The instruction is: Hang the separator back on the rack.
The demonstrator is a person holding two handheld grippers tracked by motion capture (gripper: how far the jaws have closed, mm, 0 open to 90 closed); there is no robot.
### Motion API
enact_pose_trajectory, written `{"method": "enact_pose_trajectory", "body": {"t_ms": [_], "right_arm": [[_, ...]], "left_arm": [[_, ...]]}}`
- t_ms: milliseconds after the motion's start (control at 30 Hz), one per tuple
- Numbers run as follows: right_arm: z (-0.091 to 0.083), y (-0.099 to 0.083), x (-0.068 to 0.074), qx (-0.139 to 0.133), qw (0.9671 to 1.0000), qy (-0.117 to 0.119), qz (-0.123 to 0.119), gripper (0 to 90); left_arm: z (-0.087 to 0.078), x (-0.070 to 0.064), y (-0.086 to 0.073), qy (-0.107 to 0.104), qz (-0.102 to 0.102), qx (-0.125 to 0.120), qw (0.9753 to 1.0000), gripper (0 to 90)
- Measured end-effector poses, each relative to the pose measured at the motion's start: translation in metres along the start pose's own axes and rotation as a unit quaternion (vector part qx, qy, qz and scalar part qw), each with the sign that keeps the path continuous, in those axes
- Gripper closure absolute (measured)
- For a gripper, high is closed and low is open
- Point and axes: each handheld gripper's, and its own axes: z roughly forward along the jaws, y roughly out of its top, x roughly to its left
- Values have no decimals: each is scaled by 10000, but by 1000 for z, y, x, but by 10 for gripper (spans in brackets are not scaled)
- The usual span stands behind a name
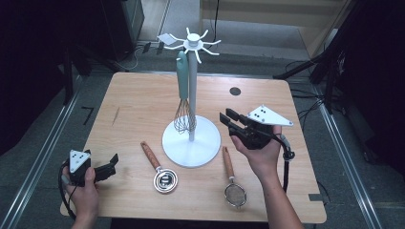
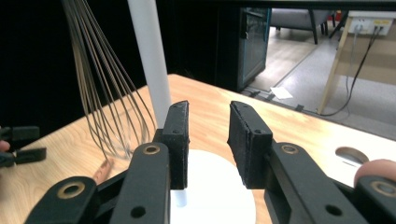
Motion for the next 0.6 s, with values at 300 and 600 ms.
{"method": "enact_pose_trajectory", "body": {"t_ms": [300,600], "right_arm": [[-5,-25,-10,209,9995,-199,114,682],[-10,-40,-16,335,9989,-261,215,670]], "left_arm": [[0,0,0,4,3,-8,10000,0],[0,0,0,5,21,9,10000,0]]}}
